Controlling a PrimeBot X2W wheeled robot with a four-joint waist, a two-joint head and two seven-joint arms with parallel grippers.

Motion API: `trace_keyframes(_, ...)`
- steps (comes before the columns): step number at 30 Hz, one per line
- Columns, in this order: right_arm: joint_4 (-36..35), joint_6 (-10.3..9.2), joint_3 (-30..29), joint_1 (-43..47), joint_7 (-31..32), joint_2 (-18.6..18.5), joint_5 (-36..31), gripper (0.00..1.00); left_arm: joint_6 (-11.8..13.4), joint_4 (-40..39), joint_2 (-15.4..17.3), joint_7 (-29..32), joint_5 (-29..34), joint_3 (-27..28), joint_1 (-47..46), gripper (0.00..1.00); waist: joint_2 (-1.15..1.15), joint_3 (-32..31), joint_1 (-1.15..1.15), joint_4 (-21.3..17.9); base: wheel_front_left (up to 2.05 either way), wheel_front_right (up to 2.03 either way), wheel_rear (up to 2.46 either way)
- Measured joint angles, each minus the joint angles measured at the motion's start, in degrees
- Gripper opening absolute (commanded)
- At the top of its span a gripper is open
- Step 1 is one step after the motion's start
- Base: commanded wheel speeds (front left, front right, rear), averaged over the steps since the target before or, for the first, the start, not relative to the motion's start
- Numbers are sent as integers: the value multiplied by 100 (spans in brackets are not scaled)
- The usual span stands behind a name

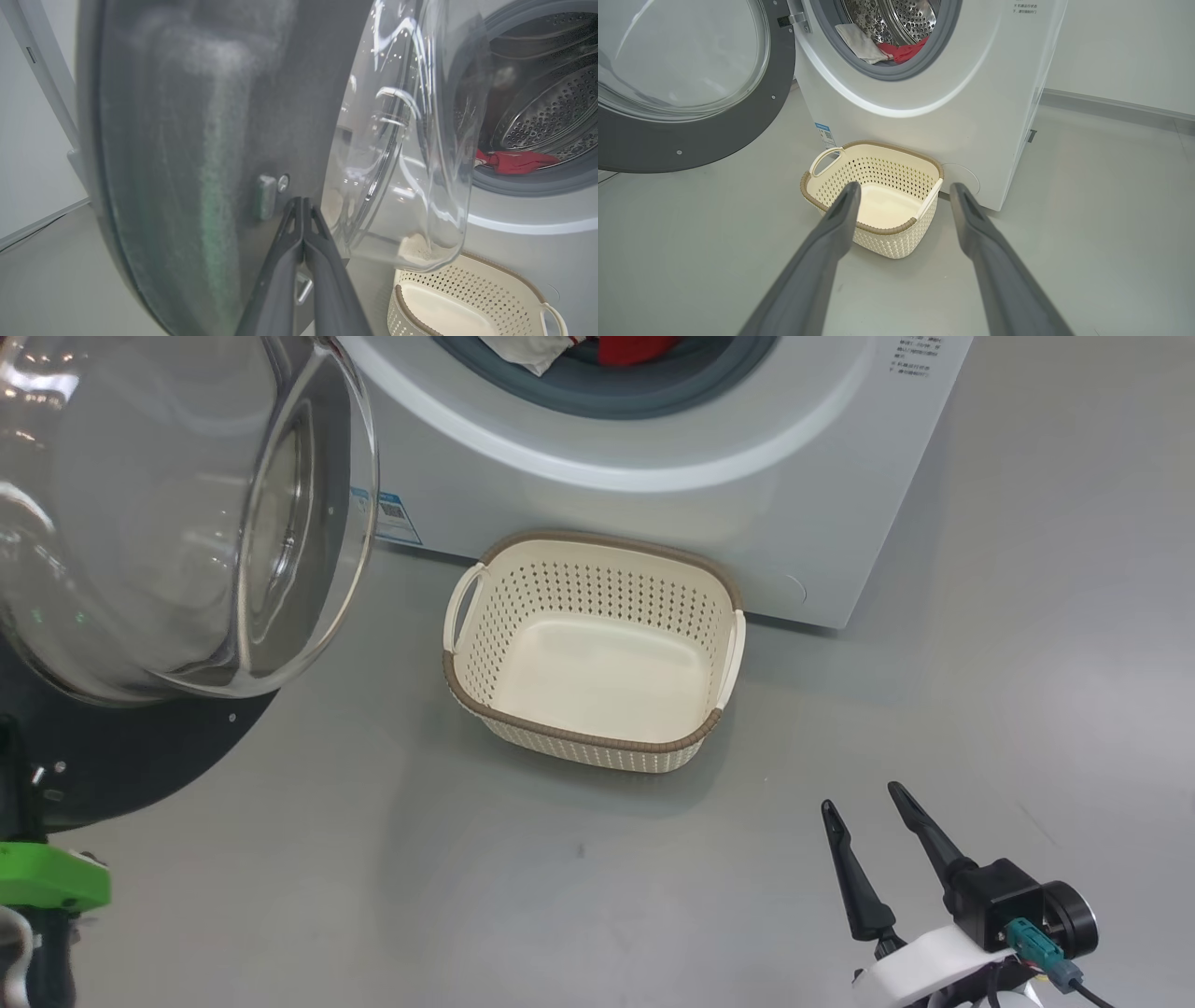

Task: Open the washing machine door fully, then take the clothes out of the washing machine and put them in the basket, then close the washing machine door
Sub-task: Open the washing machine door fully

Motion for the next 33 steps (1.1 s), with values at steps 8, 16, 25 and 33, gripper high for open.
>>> trace_keyframes(8,-14,-59,33,-230,54,-97,-190,100,-32,422,371,-47,-142,349,-394,0,0,411,0,38,0,0,0)
trace_keyframes(16,-67,-114,56,-400,204,-196,-358,100,-134,921,603,-52,-270,391,-901,0,0,811,0,123,0,0,0)
trace_keyframes(25,-133,-167,111,-537,323,-258,-464,100,-226,1482,840,-57,-258,308,-1322,0,0,1186,0,195,0,0,0)
trace_keyframes(33,-166,-256,79,-670,347,-261,-514,100,-229,1887,938,-99,-279,290,-1702,0,0,1436,0,185,0,0,0)
